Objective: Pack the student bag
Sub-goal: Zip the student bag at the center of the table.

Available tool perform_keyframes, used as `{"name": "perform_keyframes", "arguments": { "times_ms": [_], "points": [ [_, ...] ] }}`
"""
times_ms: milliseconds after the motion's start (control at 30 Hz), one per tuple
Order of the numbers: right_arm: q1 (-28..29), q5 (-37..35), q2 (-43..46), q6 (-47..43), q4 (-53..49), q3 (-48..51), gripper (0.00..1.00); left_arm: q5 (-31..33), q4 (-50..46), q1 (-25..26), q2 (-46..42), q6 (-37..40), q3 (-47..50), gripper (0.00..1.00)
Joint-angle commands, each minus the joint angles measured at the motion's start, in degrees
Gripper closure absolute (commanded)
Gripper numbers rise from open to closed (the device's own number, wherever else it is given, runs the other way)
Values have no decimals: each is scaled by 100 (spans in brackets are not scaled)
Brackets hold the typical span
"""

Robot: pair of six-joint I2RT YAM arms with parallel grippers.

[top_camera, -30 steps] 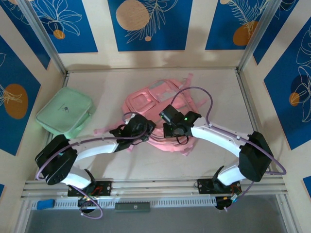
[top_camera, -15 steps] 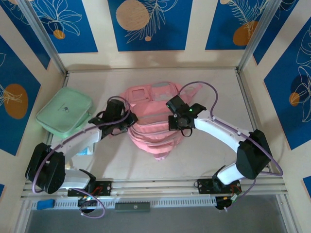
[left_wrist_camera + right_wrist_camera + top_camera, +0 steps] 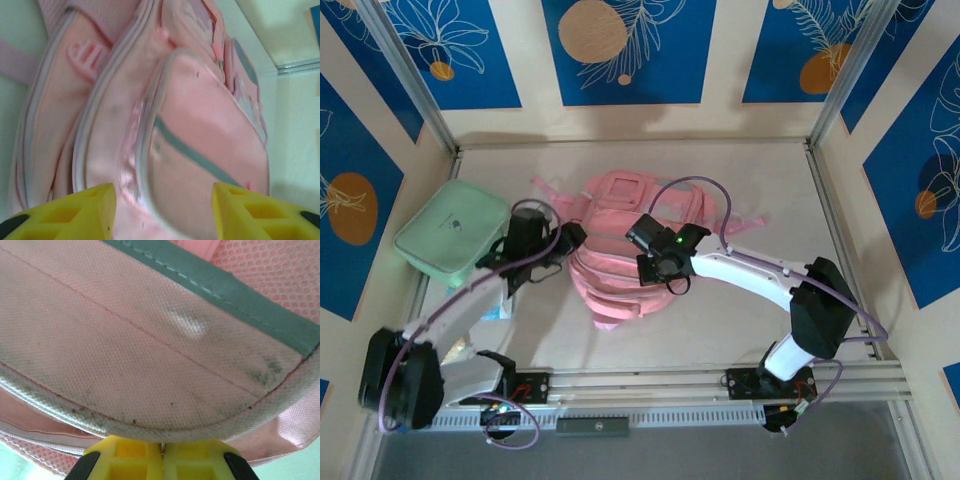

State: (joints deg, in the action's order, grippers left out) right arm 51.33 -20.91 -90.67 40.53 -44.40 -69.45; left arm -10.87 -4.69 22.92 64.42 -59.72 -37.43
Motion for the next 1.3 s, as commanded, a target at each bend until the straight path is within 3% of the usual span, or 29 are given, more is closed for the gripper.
{"name": "perform_keyframes", "arguments": {
  "times_ms": [0,133,267,500,667,933,1233,1267],
  "points": [
    [36,56,-69,61,-55,-211,100,503,660,449,-132,-1288,439,44],
    [82,25,-38,86,-10,-113,100,1117,874,934,-27,-1750,410,43],
    [101,-51,-38,71,-37,-109,100,1467,1027,1169,249,-1983,342,49],
    [21,-263,-12,-70,-287,-183,100,1919,592,1169,558,-1805,70,77],
    [-124,-477,101,-378,-575,-161,100,1950,-17,852,527,-1227,-166,99],
    [-879,-358,183,-1024,-622,-167,100,1373,-675,296,792,-38,-753,100],
    [-1187,-121,35,-1284,-489,-493,100,1225,-1009,240,870,683,-1112,100],
    [-1187,52,145,-1356,-401,-435,95,1147,-1037,231,830,796,-1132,88]
  ]
}}
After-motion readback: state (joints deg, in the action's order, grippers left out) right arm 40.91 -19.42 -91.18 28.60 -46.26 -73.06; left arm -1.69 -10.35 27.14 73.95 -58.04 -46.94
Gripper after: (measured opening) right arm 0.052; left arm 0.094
